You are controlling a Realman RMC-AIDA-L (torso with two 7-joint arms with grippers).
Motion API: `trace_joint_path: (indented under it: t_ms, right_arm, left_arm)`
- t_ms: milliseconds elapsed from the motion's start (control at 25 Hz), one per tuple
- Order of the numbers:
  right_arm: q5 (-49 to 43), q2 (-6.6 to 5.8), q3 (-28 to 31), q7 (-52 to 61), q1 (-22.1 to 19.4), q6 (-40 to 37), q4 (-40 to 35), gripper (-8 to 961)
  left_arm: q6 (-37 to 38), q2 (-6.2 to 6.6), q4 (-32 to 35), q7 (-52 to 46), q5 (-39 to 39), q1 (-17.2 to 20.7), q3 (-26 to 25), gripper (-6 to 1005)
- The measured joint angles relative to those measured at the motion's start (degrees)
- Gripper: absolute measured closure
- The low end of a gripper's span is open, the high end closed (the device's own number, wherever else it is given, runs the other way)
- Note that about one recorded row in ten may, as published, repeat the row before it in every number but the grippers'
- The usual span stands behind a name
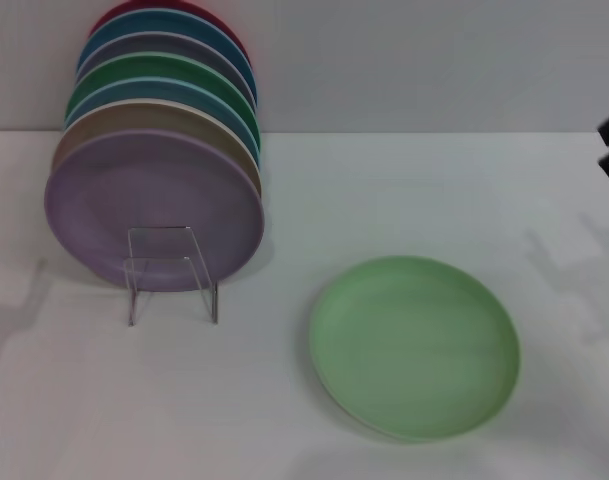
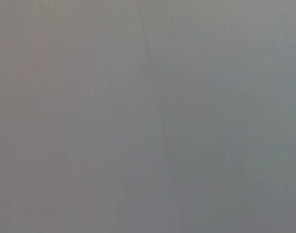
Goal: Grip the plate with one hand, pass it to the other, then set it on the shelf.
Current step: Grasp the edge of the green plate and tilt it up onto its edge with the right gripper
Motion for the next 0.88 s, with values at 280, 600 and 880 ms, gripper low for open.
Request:
trace_joint_path:
  t_ms: [280, 600, 880]
  right_arm:
    - [-6.51, -0.10, -6.46, 15.60, 0.53, -22.89, 21.31, 135]
    - [-54.72, -2.08, -17.52, 85.27, -2.34, -54.25, 65.48, 137]
    - [-97.08, -0.67, -17.44, 130.41, -1.66, -37.02, 82.76, 139]
  left_arm:
    - [-0.34, 0.01, 0.01, 0.00, 0.06, -0.40, 0.42, 201]
    - [-0.13, 0.06, -1.13, 0.01, -0.19, -0.43, 0.63, 204]
    - [-0.44, 0.21, -1.39, 0.16, -0.22, -1.16, 0.46, 206]
